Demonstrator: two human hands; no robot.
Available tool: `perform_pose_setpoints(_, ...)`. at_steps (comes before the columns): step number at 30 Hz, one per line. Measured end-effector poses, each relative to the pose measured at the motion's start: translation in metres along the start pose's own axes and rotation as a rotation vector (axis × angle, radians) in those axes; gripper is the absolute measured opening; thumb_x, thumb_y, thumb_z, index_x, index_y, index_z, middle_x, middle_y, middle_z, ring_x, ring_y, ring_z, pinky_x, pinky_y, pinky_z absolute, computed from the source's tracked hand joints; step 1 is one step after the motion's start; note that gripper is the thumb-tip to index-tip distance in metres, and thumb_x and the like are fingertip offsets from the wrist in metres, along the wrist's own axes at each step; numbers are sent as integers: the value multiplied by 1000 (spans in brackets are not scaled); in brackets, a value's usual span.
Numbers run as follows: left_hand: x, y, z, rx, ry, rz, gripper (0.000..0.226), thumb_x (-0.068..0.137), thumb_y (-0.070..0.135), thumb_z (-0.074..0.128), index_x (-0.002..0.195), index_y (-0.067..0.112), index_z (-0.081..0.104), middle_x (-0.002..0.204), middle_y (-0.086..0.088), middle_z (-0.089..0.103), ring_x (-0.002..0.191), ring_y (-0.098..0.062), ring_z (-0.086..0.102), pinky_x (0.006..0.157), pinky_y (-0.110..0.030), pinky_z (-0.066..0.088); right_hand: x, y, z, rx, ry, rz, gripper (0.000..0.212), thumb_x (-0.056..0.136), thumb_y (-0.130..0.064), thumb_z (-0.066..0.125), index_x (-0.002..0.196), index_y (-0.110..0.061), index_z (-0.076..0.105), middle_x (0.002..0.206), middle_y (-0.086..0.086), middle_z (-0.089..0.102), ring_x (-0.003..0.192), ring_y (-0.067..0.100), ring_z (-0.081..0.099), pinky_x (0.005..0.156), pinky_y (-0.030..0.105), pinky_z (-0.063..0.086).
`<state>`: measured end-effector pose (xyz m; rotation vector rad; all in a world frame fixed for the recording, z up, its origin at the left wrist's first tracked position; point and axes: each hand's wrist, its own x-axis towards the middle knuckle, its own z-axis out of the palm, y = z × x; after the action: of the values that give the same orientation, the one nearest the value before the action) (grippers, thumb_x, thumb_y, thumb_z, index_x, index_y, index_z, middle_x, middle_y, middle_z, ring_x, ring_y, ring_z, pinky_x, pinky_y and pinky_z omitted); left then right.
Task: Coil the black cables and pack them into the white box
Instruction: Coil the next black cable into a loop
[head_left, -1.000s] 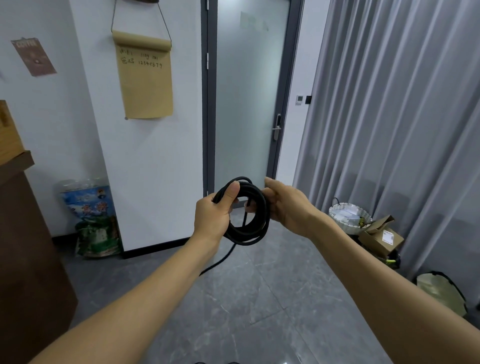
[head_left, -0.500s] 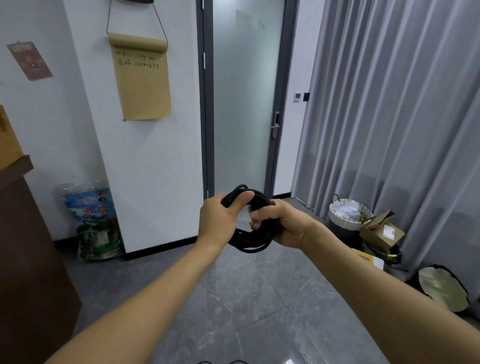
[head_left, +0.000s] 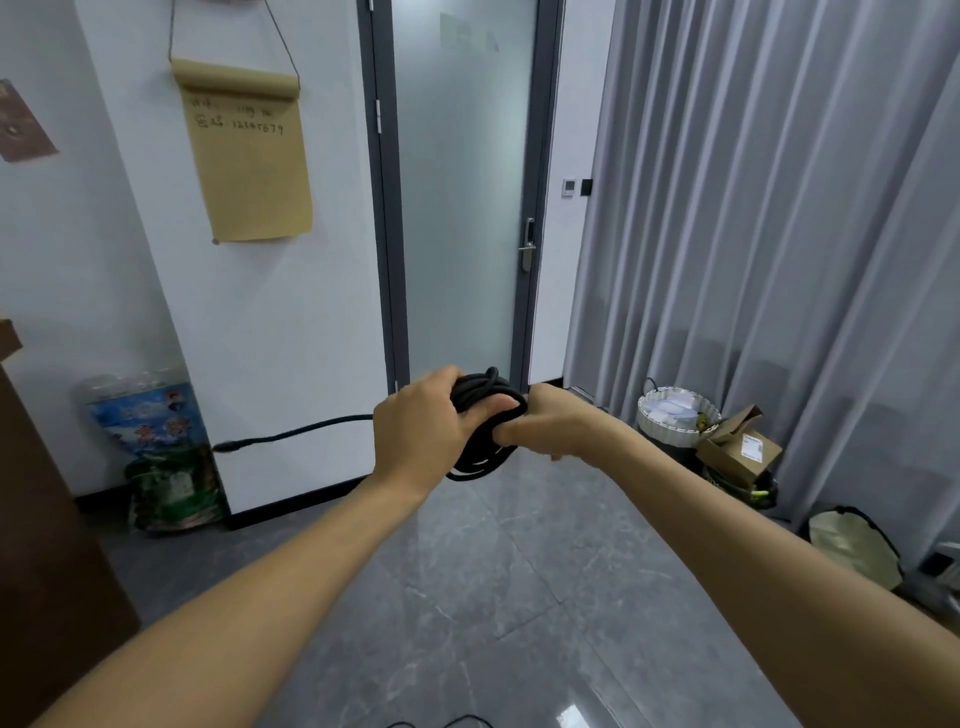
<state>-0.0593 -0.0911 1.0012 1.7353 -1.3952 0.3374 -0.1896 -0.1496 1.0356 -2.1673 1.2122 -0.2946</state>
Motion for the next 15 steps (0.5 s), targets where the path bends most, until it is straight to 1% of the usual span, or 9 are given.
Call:
perform_pose_setpoints(3, 3, -1, 6, 60, 12, -4, 62, 70, 75, 52, 82, 14, 60, 76, 2, 66, 71, -24, 60, 59, -29, 37, -4, -5, 0, -219, 117, 65, 21, 78, -26, 55, 63, -12, 50, 57, 0, 54, 52, 18, 56, 49, 23, 48)
perform_pose_setpoints(4, 5, -2, 7, 72, 19, -13, 63, 71, 75, 51, 81, 14, 60, 76, 1, 66, 70, -25, 60, 59, -29, 38, -4, -6, 1, -221, 147, 71, 21, 79, -24, 54, 63, -11, 52, 58, 2, 61, 49, 18, 59, 51, 23, 51)
perform_pose_setpoints(5, 8, -2, 7, 78, 23, -25, 63, 72, 76, 51, 81, 14, 59, 76, 1, 65, 69, -25, 59, 59, -30, 38, -4, -6, 1, -155, 155, 77, 20, 81, -20, 53, 65, -9, 57, 61, 5, 67, 48, 17, 61, 53, 24, 53)
perform_pose_setpoints(7, 12, -3, 7, 63, 34, -61, 62, 73, 74, 50, 80, 13, 58, 74, 2, 63, 67, -23, 55, 59, -30, 36, 0, -5, 1, 153, 114, 87, 17, 83, -10, 54, 72, -3, 66, 75, 14, 73, 53, 15, 62, 58, 24, 53)
perform_pose_setpoints(8, 14, -4, 5, 40, 44, -91, 61, 75, 73, 51, 80, 12, 57, 73, 2, 61, 66, -22, 53, 59, -30, 35, 1, -4, 1, 347, 84, 82, 14, 84, -7, 57, 77, -1, 68, 83, 16, 73, 59, 15, 62, 64, 24, 54)
perform_pose_setpoints(10, 16, -9, 3, -14, 73, -153, 57, 76, 69, 53, 78, 12, 54, 72, 1, 58, 67, -23, 52, 59, -30, 34, 1, -2, 4, 672, 22, 36, 11, 88, -6, 59, 82, -4, 68, 87, 11, 71, 73, 14, 63, 78, 24, 52)
perform_pose_setpoints(12, 17, -12, 2, -39, 97, -195, 56, 77, 68, 53, 76, 12, 50, 71, 2, 55, 66, -24, 50, 59, -31, 32, 2, 1, 11, 936, -53, -7, 16, 94, -9, 52, 82, -8, 63, 77, 5, 66, 75, 14, 62, 80, 23, 48)
perform_pose_setpoints(14, 17, -12, 1, -30, 110, -197, 57, 76, 69, 53, 76, 12, 50, 70, 3, 54, 65, -23, 49, 59, -30, 31, 3, 1, 15, 1129, -113, 9, 24, 97, -13, 46, 76, -10, 57, 59, 0, 55, 63, 14, 56, 76, 24, 47)
perform_pose_setpoints(15, 18, -13, 0, -12, 114, -183, 57, 75, 69, 53, 78, 12, 51, 71, 3, 55, 65, -22, 49, 59, -30, 31, 3, 1, 14, 1198, -127, 31, 27, 98, -14, 44, 74, -10, 54, 51, -2, 46, 53, 13, 49, 71, 24, 45)
